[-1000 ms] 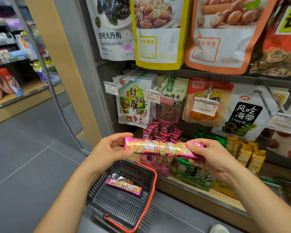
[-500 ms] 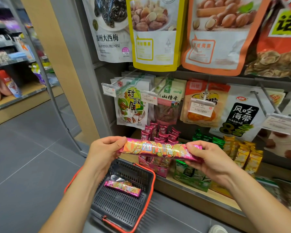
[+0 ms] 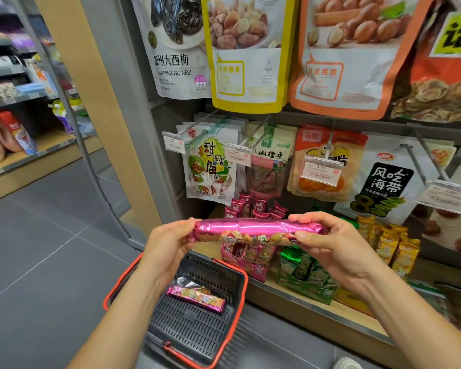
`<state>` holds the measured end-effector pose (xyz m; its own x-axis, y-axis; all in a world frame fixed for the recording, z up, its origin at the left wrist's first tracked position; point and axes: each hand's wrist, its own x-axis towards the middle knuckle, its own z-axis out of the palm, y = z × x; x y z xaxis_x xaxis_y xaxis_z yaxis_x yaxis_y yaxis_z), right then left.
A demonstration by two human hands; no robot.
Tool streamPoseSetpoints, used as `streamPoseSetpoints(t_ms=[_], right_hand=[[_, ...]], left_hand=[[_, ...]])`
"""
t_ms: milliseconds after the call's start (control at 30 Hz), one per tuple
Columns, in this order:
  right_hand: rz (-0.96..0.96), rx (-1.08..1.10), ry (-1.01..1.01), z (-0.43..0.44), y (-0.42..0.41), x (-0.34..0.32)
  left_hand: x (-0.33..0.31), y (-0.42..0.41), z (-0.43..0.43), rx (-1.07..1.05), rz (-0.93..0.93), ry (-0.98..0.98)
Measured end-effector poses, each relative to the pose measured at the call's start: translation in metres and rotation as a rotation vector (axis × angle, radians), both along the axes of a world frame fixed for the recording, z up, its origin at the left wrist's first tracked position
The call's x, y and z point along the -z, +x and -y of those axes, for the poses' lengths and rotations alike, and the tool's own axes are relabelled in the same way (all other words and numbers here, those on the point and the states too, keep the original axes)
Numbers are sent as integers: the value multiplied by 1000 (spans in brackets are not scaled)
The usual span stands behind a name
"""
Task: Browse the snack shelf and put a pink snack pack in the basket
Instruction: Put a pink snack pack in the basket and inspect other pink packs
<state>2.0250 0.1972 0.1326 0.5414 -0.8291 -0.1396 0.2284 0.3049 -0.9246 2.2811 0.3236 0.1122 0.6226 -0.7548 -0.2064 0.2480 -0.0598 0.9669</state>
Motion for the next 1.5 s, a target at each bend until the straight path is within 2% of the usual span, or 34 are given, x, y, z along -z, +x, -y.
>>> streamPoseSetpoints(t_ms=[100, 200, 433, 733, 800, 867, 933, 967, 1000, 1100, 1167, 1233, 1300, 1400, 1500], right_hand=[[12, -22, -50, -1, -2, -1], [29, -34, -41, -3, -2, -2], [-147, 3, -53, -3, 0, 2], [-155, -163, -145, -3, -3, -18], [-161, -307, -225, -4, -3, -26], [-277, -340, -458, -4, -4, -29], [-482, -182, -808, -3, -2, -31], [-527, -87, -898, -2, -1, -32], [-536, -14, -945, -3, -1, -34], [-659, 127, -1243, -6, -3, -43], [-752, 197, -1464, -6, -6, -48], [-812, 267, -1586, -5, -7, -48], [-888, 290, -1627, -1, -5, -41], [-1002, 234, -1591, 9, 11, -26], [-991, 186, -1534, 27, 35, -14]], left_hand=[[6, -6, 1, 160, -19, 140], [8, -14, 3, 254, -92, 144], [5, -13, 5, 127, -64, -73], [14, -13, 20, 35, -20, 49], [18, -13, 27, 39, -33, 75], [20, -13, 35, 78, -58, 90], [21, -14, 44, 159, -96, 99], [22, -14, 49, 207, -91, 111], [22, -15, 55, 254, -39, 137], [23, -18, 80, 290, 334, 216], [27, -19, 101, 216, 386, 161], [36, -17, 123, 202, 510, 178], [51, -17, 142, 308, 715, 270], [72, -24, 164, 472, 890, 330], [88, -24, 177, 594, 1064, 348]])
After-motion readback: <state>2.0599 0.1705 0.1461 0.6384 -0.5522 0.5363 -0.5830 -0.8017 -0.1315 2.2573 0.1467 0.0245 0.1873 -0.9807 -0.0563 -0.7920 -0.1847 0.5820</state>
